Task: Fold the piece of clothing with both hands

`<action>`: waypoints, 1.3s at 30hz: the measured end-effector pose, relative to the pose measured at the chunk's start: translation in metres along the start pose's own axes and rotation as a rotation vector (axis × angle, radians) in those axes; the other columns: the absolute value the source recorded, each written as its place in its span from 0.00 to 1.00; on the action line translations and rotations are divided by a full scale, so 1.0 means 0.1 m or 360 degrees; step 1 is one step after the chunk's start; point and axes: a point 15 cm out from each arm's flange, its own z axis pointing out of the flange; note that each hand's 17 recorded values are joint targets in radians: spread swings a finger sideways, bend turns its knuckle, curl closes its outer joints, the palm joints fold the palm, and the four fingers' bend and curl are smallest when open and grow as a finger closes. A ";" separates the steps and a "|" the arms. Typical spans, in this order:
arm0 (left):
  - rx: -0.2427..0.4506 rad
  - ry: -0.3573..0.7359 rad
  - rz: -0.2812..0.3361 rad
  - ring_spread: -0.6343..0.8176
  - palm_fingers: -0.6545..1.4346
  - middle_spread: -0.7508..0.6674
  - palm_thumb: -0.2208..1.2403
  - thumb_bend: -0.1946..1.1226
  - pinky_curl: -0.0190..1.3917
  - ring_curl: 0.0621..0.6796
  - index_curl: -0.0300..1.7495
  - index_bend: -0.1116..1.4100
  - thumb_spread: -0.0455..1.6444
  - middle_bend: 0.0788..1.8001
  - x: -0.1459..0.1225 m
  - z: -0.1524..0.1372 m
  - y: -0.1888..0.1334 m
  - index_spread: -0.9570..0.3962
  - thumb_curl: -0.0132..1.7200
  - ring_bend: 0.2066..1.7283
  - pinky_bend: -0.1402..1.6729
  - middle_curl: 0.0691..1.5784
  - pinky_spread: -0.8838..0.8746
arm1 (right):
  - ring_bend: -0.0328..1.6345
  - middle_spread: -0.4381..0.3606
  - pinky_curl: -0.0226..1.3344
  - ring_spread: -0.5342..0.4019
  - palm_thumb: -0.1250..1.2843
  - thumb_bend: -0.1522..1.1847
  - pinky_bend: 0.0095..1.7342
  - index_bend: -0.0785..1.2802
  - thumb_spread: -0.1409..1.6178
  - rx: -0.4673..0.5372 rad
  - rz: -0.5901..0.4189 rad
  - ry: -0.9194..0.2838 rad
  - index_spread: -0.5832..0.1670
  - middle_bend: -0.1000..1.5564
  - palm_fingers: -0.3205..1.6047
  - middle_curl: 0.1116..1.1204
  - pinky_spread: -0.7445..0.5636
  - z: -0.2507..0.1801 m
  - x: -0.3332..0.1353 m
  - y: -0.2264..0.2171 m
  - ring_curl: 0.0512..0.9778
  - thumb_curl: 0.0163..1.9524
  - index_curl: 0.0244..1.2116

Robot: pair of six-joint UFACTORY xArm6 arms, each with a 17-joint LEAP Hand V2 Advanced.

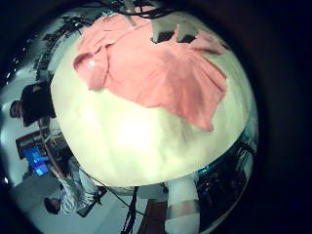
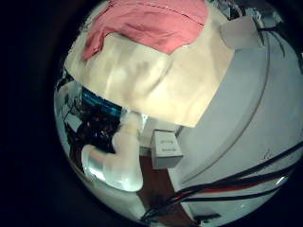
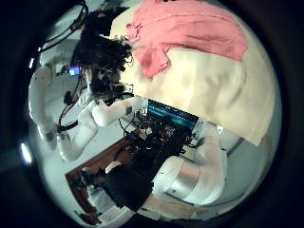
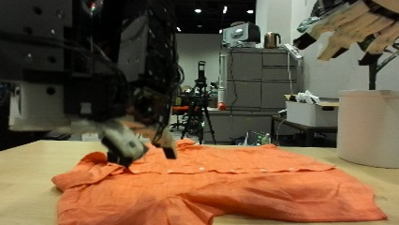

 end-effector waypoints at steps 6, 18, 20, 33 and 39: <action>-0.0153 -0.0078 0.0041 0.76 0.33 0.72 0.25 0.12 0.24 0.27 0.17 0.16 0.59 0.07 -0.04 0.33 -0.11 0.81 0.18 0.16 0.24 0.18 0.75 | 0.16 0.68 0.20 0.83 0.14 0.10 0.10 0.19 0.74 -0.0001 -0.0002 0.0002 0.35 0.18 0.32 0.24 0.88 0.00 0.00 0.00 0.22 0.10 0.26; -0.0151 -0.0222 -0.0009 0.77 0.38 0.68 0.25 0.13 0.23 0.26 0.17 0.19 0.55 0.13 -0.21 0.61 -0.29 0.84 0.19 0.16 0.21 0.19 0.75 | 0.16 0.68 0.20 0.84 0.14 0.10 0.10 0.19 0.74 -0.0001 -0.0005 0.0001 0.35 0.18 0.32 0.24 0.88 0.00 0.00 0.00 0.22 0.10 0.26; -0.0166 -0.0233 -0.0020 0.73 0.44 0.62 0.26 0.13 0.22 0.24 0.18 0.20 0.55 0.19 -0.23 0.63 -0.28 0.83 0.19 0.15 0.18 0.21 0.72 | 0.16 0.68 0.20 0.84 0.14 0.10 0.10 0.19 0.74 -0.0005 -0.0007 0.0000 0.35 0.18 0.32 0.24 0.88 0.01 -0.01 0.00 0.22 0.10 0.26; -0.0132 -0.0300 -0.0117 0.15 0.86 0.30 0.60 0.23 0.34 0.62 0.22 0.22 0.60 0.43 -0.32 0.44 -0.32 0.55 0.24 0.57 0.51 0.42 0.21 | 0.15 0.68 0.19 0.83 0.14 0.10 0.10 0.19 0.74 -0.0003 -0.0007 0.0000 0.35 0.18 0.32 0.24 0.88 0.00 0.00 0.00 0.22 0.10 0.26; -0.0128 -0.0302 -0.0168 0.12 0.85 0.22 0.74 0.25 0.40 0.73 0.28 0.29 0.60 0.45 -0.42 0.22 -0.25 0.43 0.30 0.67 0.63 0.50 0.14 | 0.16 0.68 0.19 0.83 0.14 0.10 0.10 0.19 0.74 -0.0008 -0.0004 0.0000 0.35 0.18 0.32 0.24 0.88 0.00 0.00 0.01 0.23 0.10 0.26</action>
